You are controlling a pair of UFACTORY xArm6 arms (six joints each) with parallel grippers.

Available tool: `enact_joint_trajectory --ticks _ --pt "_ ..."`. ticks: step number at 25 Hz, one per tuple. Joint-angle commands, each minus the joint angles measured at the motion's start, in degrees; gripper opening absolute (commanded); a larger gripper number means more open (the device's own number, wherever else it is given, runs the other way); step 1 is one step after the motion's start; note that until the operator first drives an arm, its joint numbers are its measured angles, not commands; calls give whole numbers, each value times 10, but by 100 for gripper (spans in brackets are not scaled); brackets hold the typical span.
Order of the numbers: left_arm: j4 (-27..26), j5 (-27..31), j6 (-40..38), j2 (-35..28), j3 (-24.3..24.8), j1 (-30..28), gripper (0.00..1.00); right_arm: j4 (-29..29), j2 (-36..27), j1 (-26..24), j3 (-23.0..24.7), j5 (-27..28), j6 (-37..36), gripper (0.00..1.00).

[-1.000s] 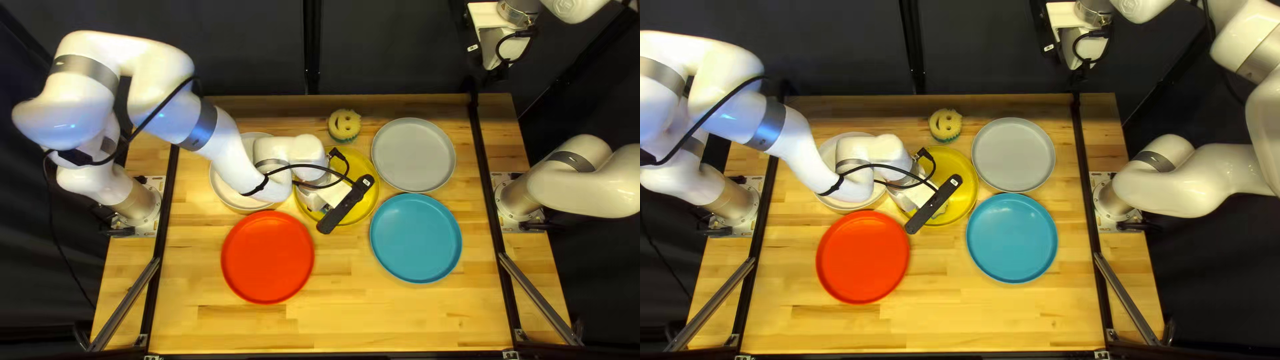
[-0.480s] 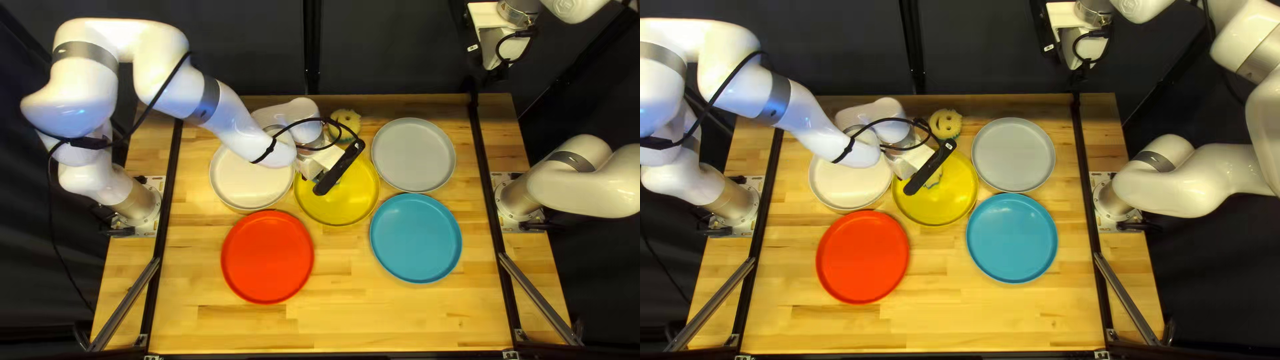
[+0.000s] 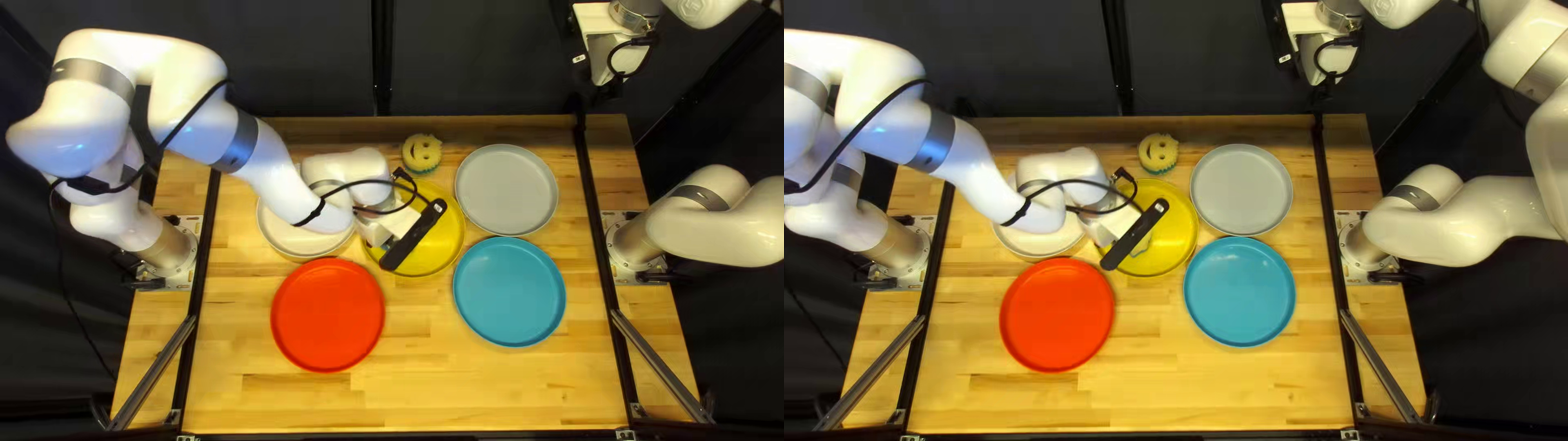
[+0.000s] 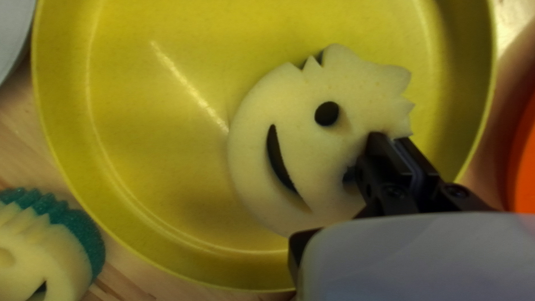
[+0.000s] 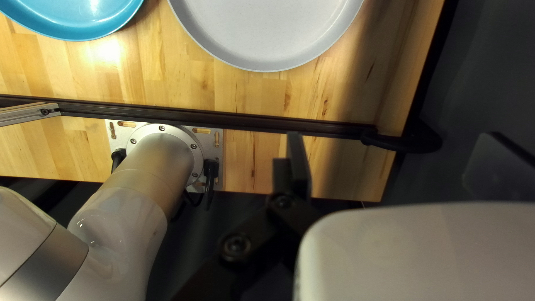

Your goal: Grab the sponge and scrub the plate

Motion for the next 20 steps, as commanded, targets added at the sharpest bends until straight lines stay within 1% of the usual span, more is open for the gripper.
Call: enact_joint_trajectory --ticks 1,6,10,12,14,15,16,17,19,20 --pt "-12 -6 25 6 6 20 0 0 0 0 0 0 0 100" --pt "-11 9 52 7 -1 64 0 0 0 0 0 0 0 100" --pt "16 29 26 -23 3 71 0 0 0 0 0 0 0 100" --pt "36 43 2 -60 26 72 0 0 0 0 0 0 0 100" --pt "54 58 -20 -111 63 77 0 0 0 0 0 0 0 100" --pt "57 61 -26 -120 70 78 0 0 0 0 0 0 0 100" --pt "67 73 -40 -159 97 80 0 0 0 0 0 0 0 100" --pt "72 80 -47 -177 111 82 0 0 0 0 0 0 0 100" --pt "85 99 -71 -238 159 83 0 0 0 0 0 0 0 100" --pt "88 105 -78 -256 174 83 0 0 0 0 0 0 0 100"
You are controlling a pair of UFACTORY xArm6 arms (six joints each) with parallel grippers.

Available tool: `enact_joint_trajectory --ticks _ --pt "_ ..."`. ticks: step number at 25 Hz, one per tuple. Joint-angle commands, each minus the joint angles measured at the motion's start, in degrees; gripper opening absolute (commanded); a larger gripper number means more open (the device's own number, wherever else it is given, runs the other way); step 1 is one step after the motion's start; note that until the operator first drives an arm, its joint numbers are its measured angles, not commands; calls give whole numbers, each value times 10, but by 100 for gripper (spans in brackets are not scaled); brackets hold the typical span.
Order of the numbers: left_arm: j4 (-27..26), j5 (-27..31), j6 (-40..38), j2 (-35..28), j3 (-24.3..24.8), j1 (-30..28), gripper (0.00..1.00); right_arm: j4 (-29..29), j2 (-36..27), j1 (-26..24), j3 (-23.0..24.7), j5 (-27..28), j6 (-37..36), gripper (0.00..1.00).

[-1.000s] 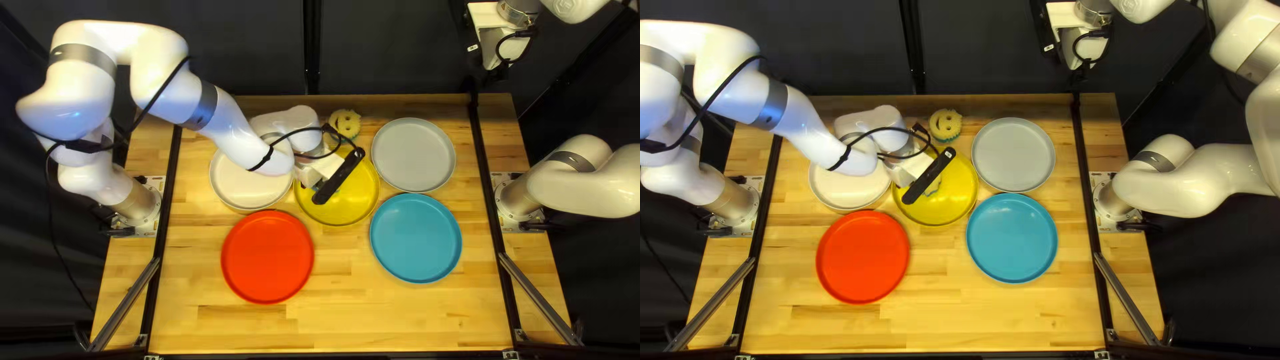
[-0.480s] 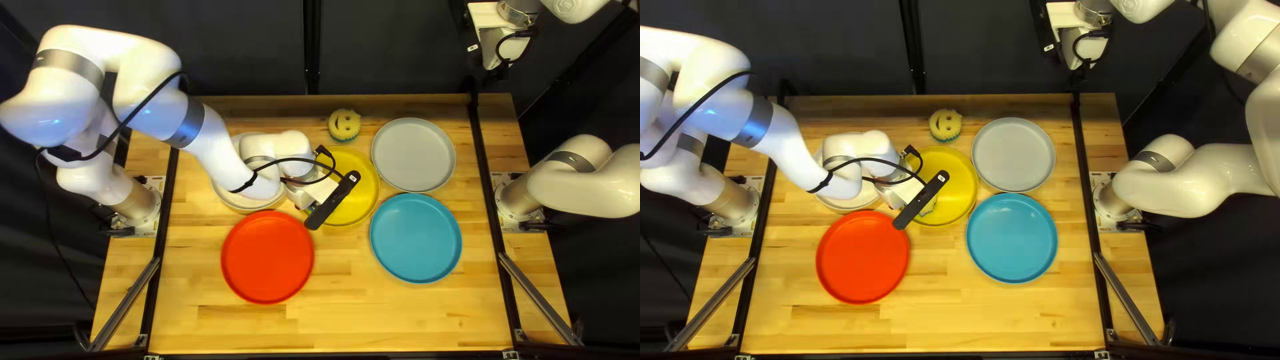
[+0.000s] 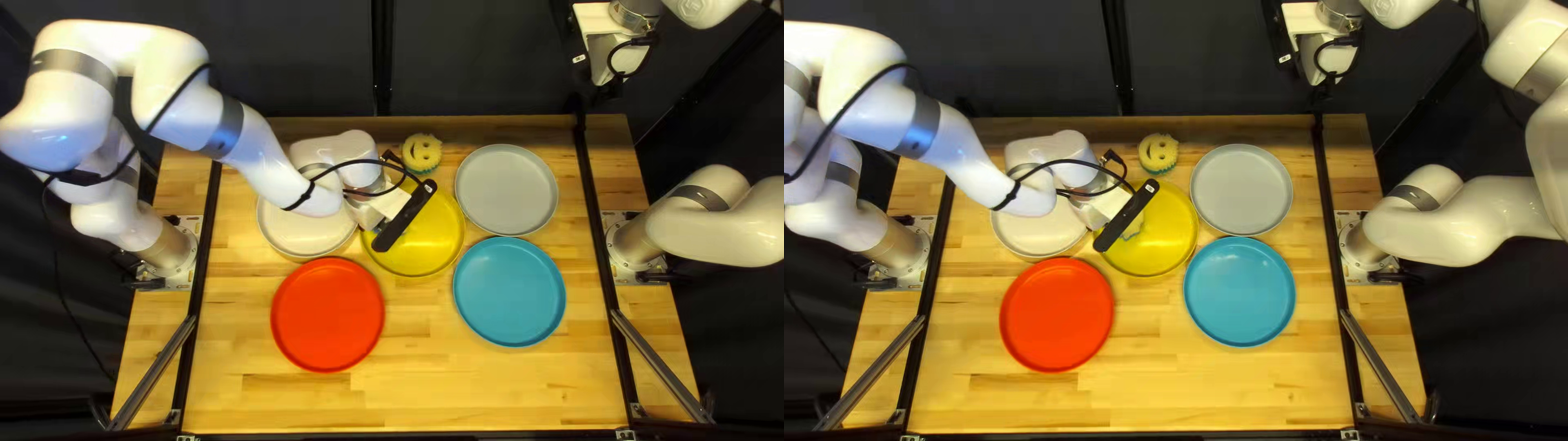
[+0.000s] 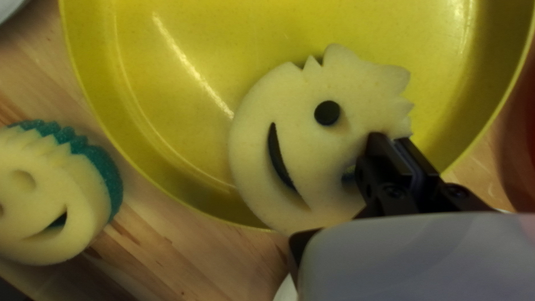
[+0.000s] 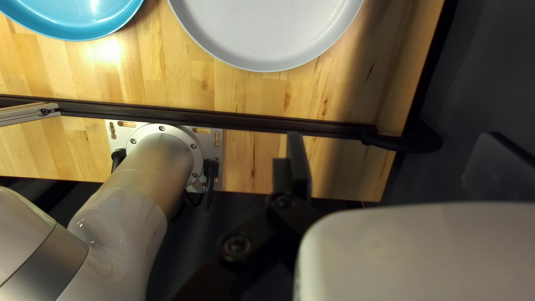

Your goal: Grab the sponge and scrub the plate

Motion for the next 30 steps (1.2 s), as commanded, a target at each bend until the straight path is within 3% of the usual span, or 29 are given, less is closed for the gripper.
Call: enact_joint_trajectory --ticks 1,7,17,26,30 --pt "28 40 -54 -120 100 3 0 0 0 0 0 0 0 100" --pt "29 43 -97 -174 176 -17 0 0 0 0 0 0 0 100" --pt "28 49 -115 -167 170 -38 0 0 0 0 0 0 0 100" --pt "15 -14 -62 -91 161 -11 0 0 0 0 0 0 0 100" --pt "5 -23 -52 -94 171 -14 0 0 0 0 0 0 0 100"
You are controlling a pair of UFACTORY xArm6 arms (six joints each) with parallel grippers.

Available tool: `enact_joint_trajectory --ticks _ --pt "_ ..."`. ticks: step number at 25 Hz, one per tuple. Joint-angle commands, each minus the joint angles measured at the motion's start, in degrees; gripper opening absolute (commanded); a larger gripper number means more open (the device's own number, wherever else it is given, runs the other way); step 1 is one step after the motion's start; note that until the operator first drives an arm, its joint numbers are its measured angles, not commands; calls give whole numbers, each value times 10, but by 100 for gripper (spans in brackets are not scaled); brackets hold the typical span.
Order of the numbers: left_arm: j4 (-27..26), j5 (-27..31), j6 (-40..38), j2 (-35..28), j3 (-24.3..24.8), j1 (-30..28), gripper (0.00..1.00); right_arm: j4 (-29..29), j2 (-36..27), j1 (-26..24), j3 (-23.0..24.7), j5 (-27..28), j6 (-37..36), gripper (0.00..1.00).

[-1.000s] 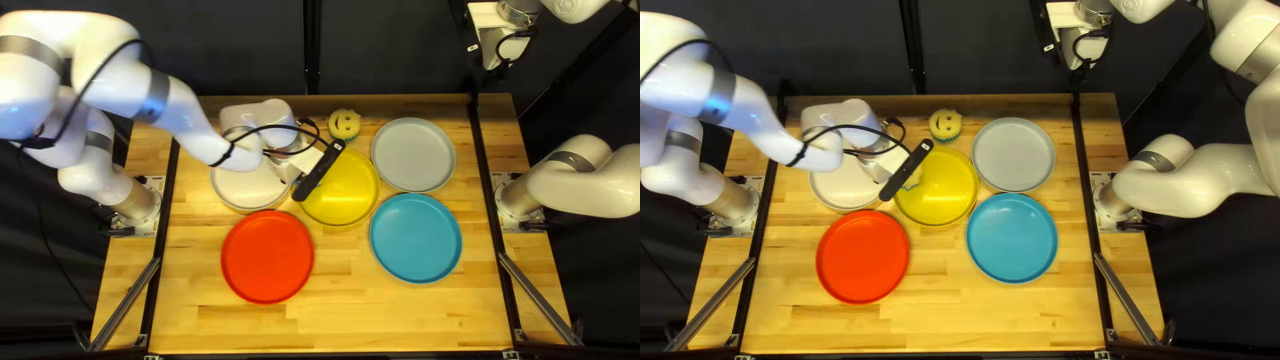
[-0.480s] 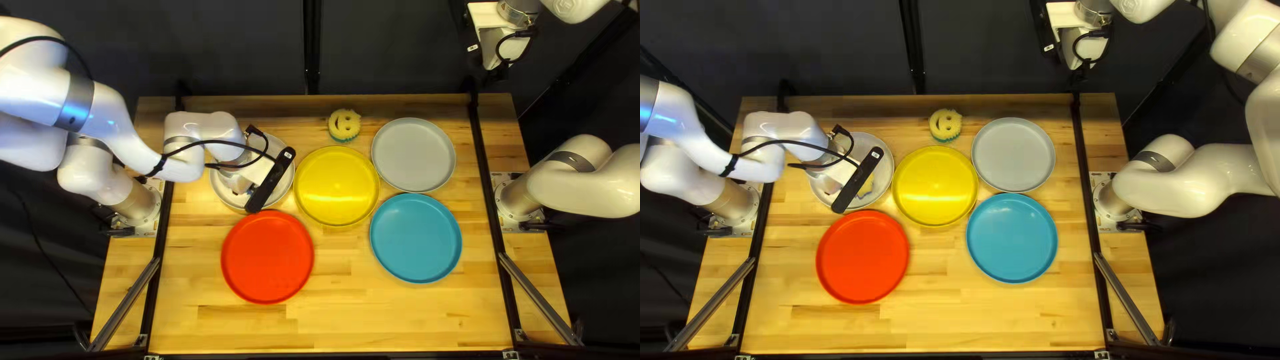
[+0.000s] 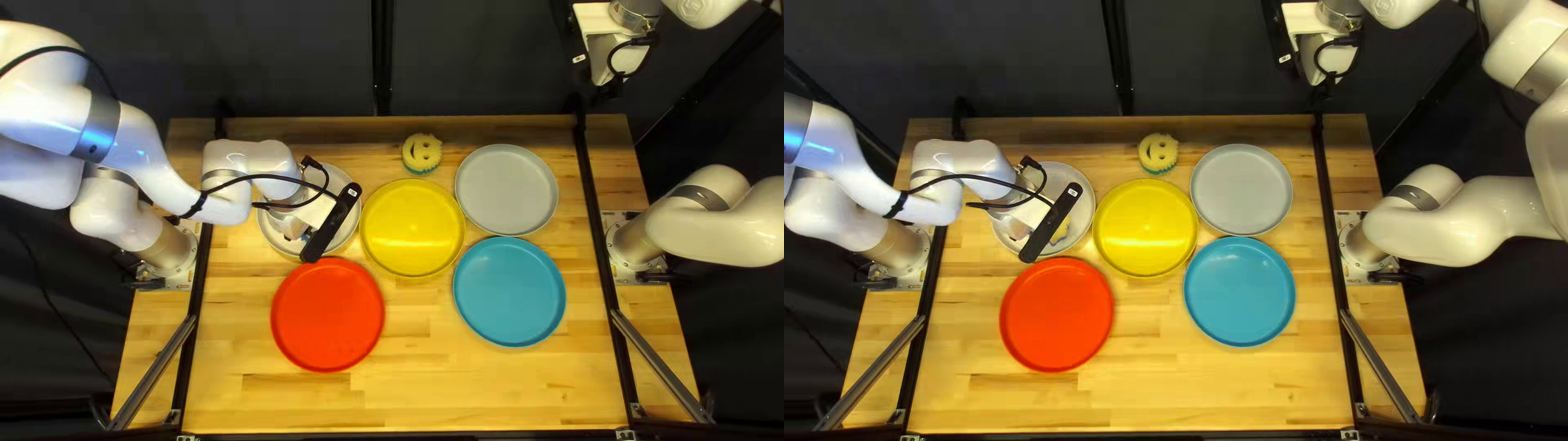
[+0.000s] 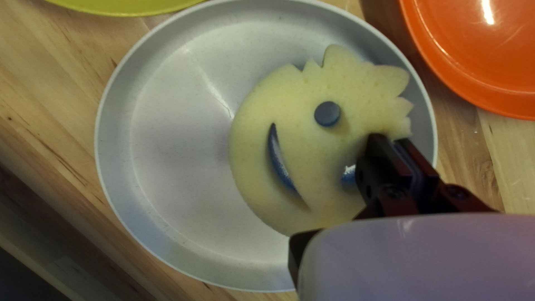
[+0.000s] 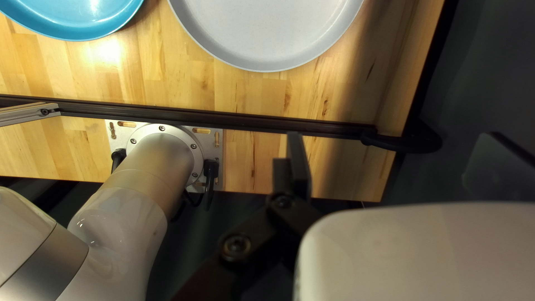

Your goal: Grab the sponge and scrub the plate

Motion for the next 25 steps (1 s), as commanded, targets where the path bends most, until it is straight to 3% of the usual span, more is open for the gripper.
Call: enact_joint_trajectory --ticks 1,6,11,25 --pt "-9 -3 6 -17 18 -4 0 0 0 0 0 0 0 100" --pt "-8 17 -12 -79 66 -12 0 0 0 0 0 0 0 100" --pt "-19 8 -14 -81 86 -18 0 0 0 0 0 0 0 100" --pt "-55 -36 49 50 -34 6 0 0 0 0 0 0 0 100"
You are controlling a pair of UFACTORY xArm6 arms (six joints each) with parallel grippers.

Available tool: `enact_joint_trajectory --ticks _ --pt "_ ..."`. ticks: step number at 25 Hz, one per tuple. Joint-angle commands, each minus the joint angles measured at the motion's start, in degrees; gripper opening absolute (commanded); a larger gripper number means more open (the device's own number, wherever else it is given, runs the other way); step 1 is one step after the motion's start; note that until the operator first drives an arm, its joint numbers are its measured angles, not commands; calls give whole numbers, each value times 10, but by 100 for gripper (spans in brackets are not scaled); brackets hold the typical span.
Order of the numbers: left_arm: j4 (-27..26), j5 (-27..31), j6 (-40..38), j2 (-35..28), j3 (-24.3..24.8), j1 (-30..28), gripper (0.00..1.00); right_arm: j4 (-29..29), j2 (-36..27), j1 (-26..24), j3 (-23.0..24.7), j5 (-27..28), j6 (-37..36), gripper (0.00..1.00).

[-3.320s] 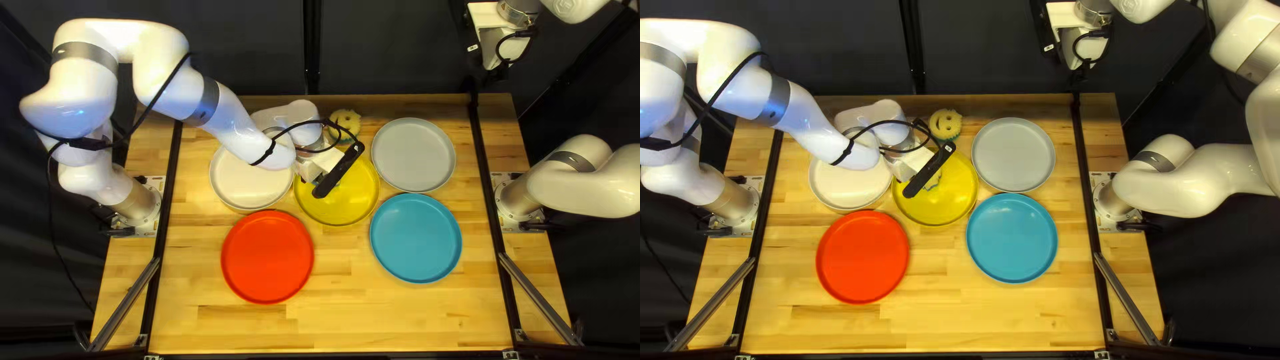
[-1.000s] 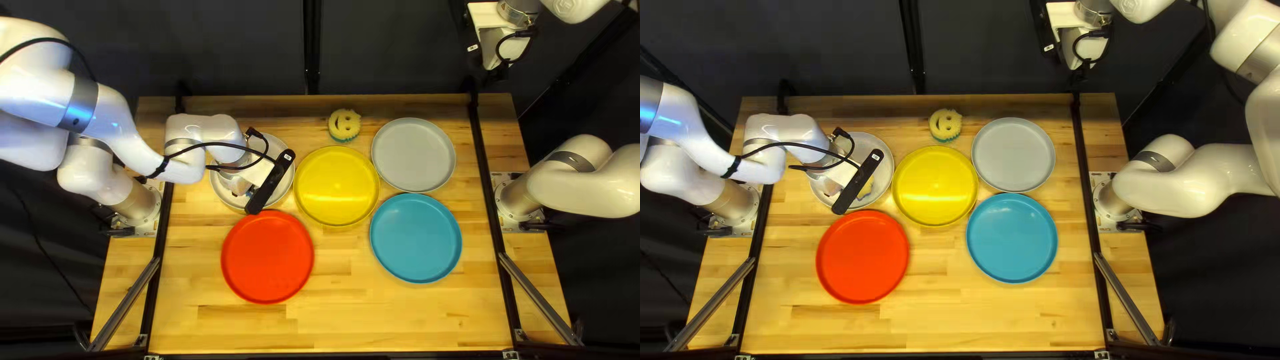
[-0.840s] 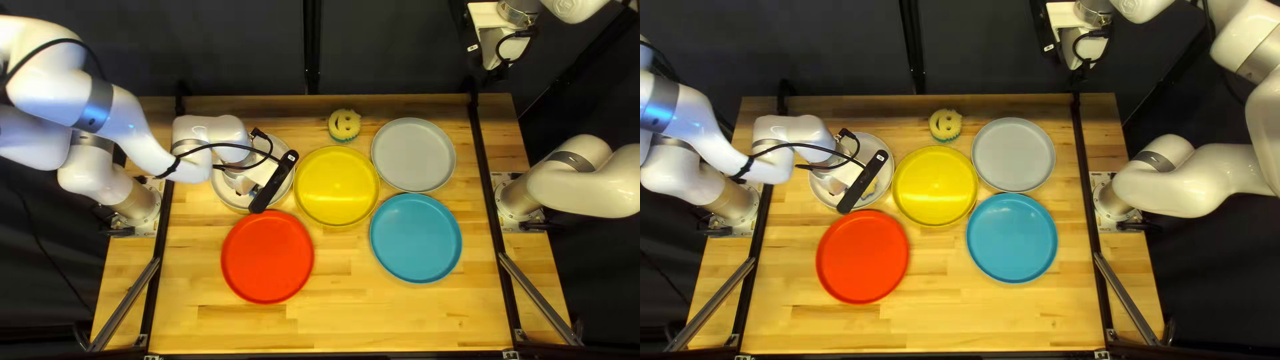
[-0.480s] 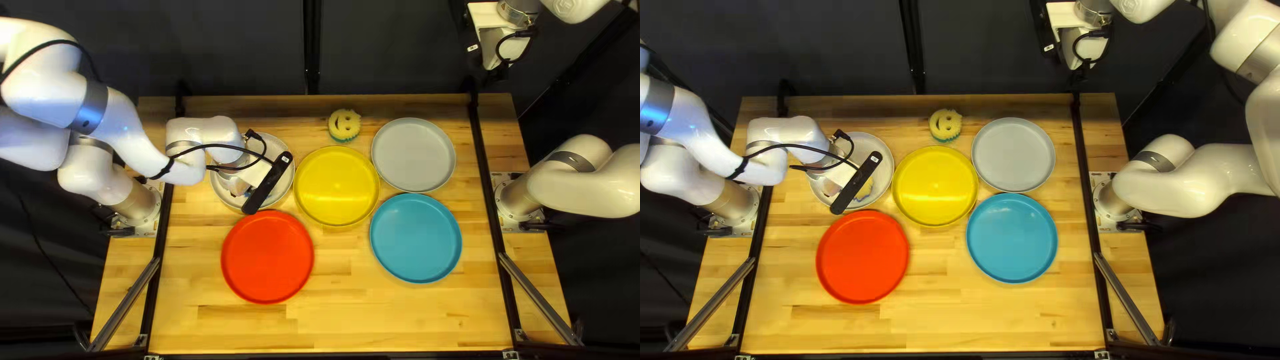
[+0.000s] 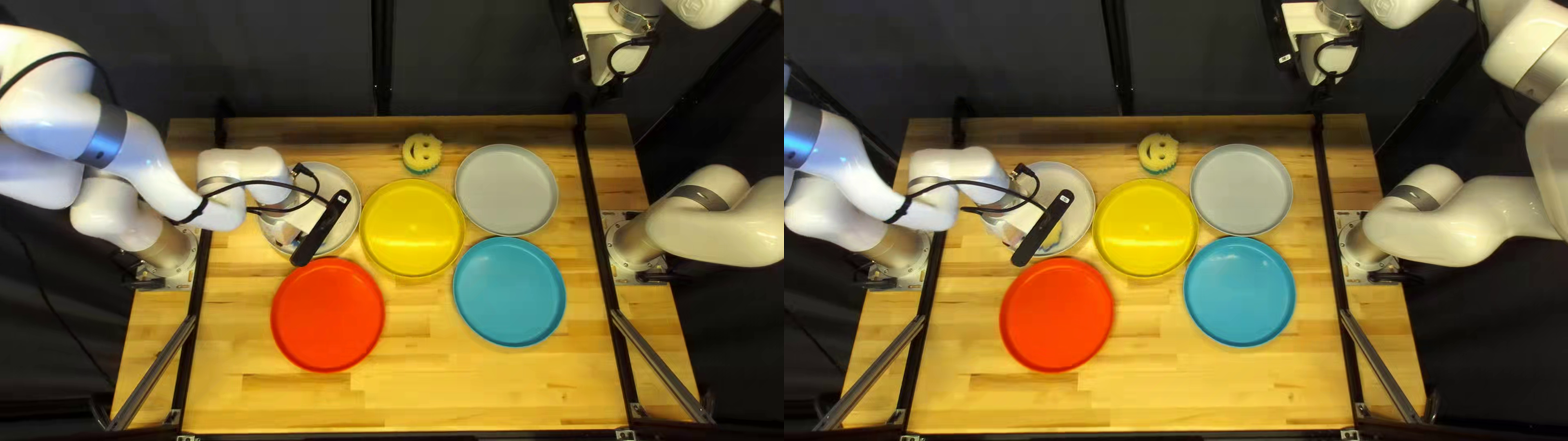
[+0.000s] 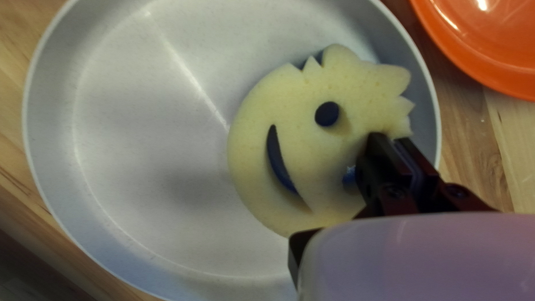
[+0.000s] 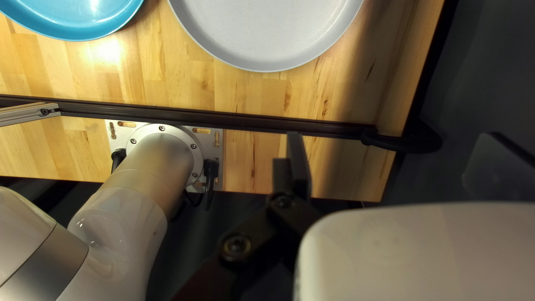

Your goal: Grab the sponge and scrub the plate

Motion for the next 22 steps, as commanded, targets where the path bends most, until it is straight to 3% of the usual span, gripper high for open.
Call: enact_joint_trajectory --ticks 1,9,14,18,22 --pt "-13 -18 24 30 -22 5 0 0 0 0 0 0 0 100" --pt "-70 -48 57 -38 74 -1 0 0 0 0 0 0 0 100" --pt "-75 -35 30 -111 134 -10 0 0 0 0 0 0 0 100" --pt "-72 -29 17 -122 140 -12 0 0 0 0 0 0 0 100" --pt "-74 -35 24 -92 113 -6 0 0 0 0 0 0 0 100"
